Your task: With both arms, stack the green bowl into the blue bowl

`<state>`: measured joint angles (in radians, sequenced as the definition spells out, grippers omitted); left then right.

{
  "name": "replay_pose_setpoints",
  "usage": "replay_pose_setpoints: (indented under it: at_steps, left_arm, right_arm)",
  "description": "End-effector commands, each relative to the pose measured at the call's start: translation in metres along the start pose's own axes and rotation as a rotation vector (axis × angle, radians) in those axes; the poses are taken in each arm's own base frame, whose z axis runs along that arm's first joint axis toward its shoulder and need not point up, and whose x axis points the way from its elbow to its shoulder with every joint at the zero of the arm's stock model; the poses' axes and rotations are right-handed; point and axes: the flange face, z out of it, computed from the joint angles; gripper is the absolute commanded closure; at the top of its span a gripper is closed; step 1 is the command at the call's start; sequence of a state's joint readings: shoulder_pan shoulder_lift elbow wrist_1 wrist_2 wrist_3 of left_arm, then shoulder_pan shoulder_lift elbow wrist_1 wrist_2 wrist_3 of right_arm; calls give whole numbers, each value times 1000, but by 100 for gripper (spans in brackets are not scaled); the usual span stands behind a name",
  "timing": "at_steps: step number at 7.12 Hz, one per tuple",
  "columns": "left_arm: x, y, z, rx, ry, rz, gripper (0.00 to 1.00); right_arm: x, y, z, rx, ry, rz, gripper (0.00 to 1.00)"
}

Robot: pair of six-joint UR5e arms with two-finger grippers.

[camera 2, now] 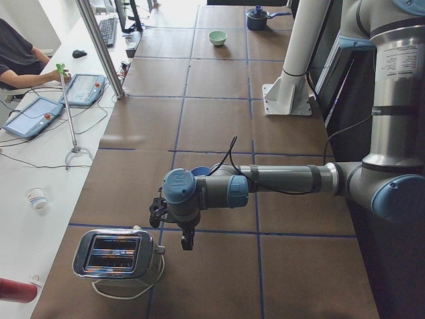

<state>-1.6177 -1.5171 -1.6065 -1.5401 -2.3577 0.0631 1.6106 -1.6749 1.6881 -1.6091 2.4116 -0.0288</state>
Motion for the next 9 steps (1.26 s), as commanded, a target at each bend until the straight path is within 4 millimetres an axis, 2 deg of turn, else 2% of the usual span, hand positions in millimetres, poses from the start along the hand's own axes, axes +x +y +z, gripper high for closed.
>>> replay_pose_setpoints:
  at_steps: [1, 7, 8, 9]
  left_arm:
    - [1, 0, -1, 2, 0, 4, 0]
    - [3, 0, -3, 7, 1, 9, 0]
    - [11, -1, -6, 15, 33, -3, 0]
    - [36, -8, 0, 27, 98, -57, 0]
  right_arm:
    - [-3, -2, -3, 6, -3, 3, 0]
    - [-3, -2, -3, 7, 0, 5, 0]
    - [-4, -1, -3, 8, 0, 5, 0]
    - [-4, -1, -4, 9, -1, 4, 0]
